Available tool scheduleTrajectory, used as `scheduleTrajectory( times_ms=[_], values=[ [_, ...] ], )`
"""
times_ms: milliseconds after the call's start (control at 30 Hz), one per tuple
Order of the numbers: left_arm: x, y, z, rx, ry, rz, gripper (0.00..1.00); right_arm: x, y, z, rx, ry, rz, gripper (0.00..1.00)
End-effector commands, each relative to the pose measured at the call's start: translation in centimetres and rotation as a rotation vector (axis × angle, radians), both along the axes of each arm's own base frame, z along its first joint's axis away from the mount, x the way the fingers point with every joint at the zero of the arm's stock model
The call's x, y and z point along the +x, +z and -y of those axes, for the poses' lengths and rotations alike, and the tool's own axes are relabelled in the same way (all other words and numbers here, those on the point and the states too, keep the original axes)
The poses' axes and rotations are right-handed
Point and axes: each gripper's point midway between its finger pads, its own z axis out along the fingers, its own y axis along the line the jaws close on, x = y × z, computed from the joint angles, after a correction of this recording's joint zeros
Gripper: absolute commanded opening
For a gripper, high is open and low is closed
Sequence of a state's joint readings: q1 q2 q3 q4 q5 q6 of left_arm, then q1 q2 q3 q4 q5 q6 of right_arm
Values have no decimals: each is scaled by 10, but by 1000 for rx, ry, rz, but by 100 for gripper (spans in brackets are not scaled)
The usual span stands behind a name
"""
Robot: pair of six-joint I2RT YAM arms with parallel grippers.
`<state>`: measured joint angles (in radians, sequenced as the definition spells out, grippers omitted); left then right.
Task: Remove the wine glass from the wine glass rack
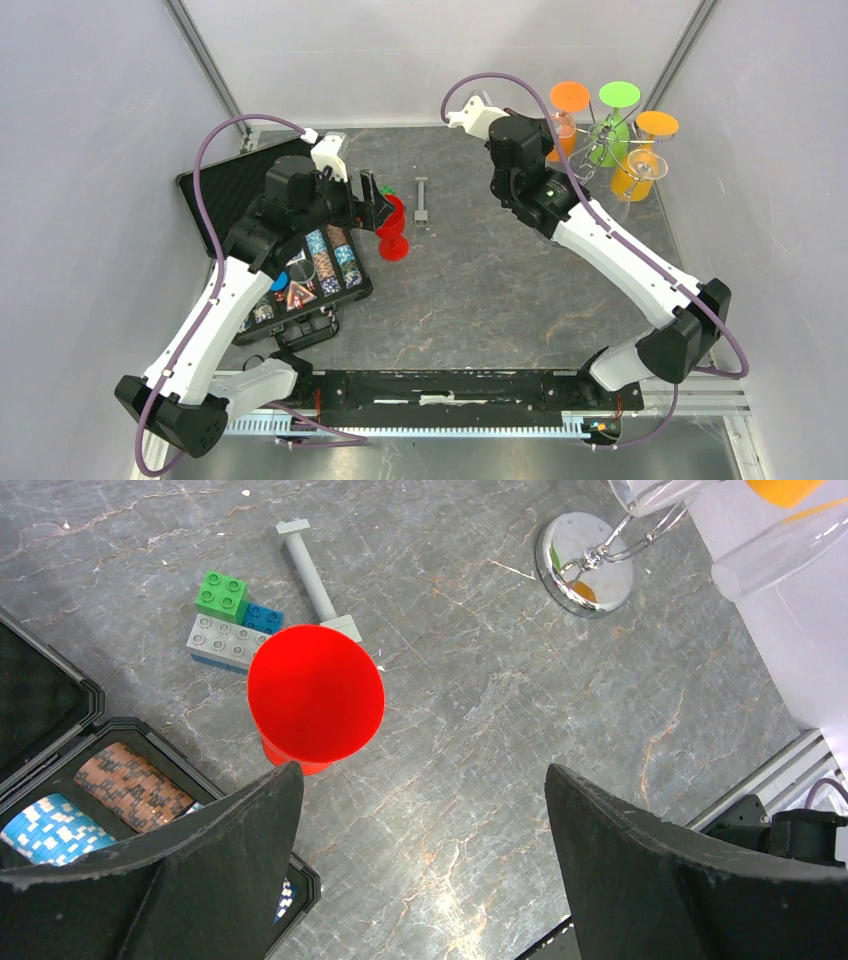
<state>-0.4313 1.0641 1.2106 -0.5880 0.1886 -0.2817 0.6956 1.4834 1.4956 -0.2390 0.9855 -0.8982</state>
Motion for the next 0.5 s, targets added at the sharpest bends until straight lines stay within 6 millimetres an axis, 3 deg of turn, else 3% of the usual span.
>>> scheduleTrajectory(
  times_ms=[0, 467],
  values=[
    [4, 23, 1, -56, 20, 52, 95, -13, 50, -3, 96, 44, 125, 0],
    [5, 22, 4, -67, 11, 44, 95, 6, 51, -13, 47, -26, 195, 0]
  ],
)
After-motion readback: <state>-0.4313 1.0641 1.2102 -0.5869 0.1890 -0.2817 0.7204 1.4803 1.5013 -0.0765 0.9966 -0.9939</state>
